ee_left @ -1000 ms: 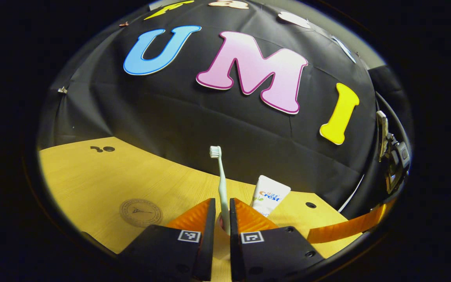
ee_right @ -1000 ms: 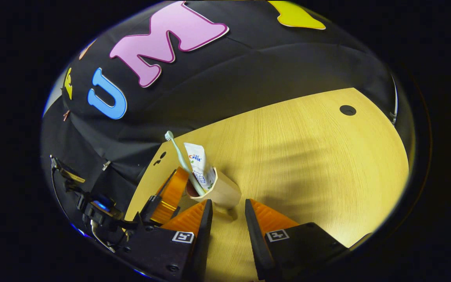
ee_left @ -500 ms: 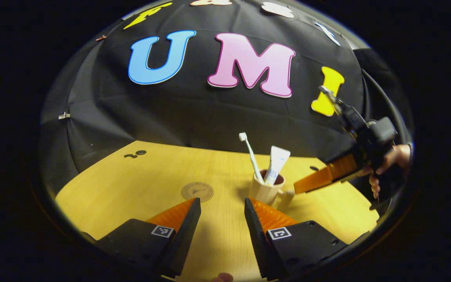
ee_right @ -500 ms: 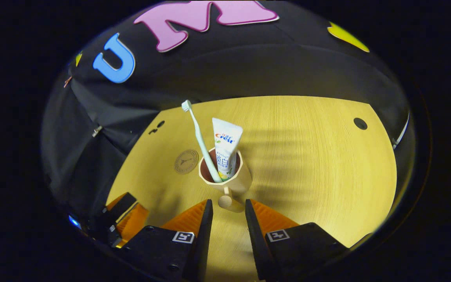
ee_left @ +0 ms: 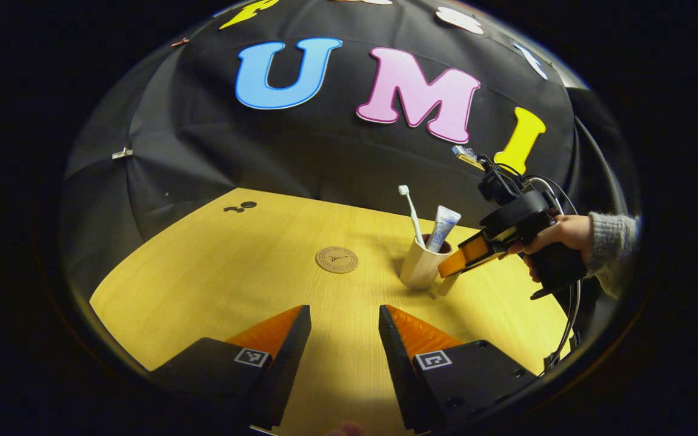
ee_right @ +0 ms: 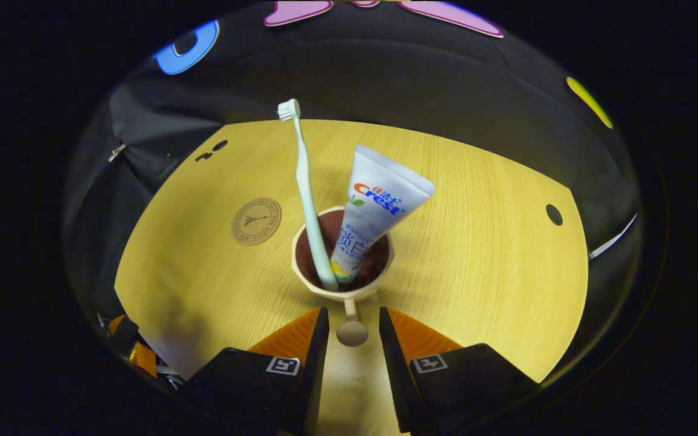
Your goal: Put the toothbrush and toothpaste on the desktop into the cup, then pick up the cup and place it on the coaster on the desktop.
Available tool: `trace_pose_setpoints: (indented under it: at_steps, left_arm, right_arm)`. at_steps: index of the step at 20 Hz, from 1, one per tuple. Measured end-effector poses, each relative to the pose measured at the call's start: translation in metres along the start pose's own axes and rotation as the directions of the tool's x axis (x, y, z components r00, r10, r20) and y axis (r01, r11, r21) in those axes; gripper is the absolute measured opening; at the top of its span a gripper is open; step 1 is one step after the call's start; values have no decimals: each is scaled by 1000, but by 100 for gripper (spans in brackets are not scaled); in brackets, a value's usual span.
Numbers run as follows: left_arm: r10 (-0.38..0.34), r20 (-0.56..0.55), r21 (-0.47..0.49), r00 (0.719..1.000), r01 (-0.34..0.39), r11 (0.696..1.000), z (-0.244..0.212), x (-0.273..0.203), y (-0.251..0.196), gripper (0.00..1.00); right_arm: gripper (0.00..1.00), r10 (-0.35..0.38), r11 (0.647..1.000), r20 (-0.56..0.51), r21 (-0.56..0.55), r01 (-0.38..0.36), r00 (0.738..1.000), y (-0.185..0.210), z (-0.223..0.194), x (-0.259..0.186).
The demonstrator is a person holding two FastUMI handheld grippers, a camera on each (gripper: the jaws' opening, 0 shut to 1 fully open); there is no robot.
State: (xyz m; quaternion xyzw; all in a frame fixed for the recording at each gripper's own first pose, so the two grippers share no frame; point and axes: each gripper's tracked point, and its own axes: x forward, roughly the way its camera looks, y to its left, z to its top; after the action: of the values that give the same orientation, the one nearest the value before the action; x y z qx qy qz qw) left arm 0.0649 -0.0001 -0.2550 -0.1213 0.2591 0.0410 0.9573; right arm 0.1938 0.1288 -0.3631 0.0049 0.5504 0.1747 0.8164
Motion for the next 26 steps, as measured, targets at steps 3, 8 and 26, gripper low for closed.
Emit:
trace_pose_setpoints:
  at_steps: [3, 8, 26]
  left_arm:
    - [31, 24, 18, 999, -31, 999, 6, -3, 20, 72]
    - [59, 30, 19, 998, -60, 998, 11, -7, 48, 72]
    - [33, 31, 6, 999, -33, 999, 17, -1, 76, 73]
  right_arm:
    - [43, -25, 999, -13, -28, 25, 1000, 1, 3, 7]
    - [17, -31, 998, -23, -54, 29, 999, 0, 1, 8]
    - [10, 5, 998, 79, -67, 1, 997, 36, 21, -2]
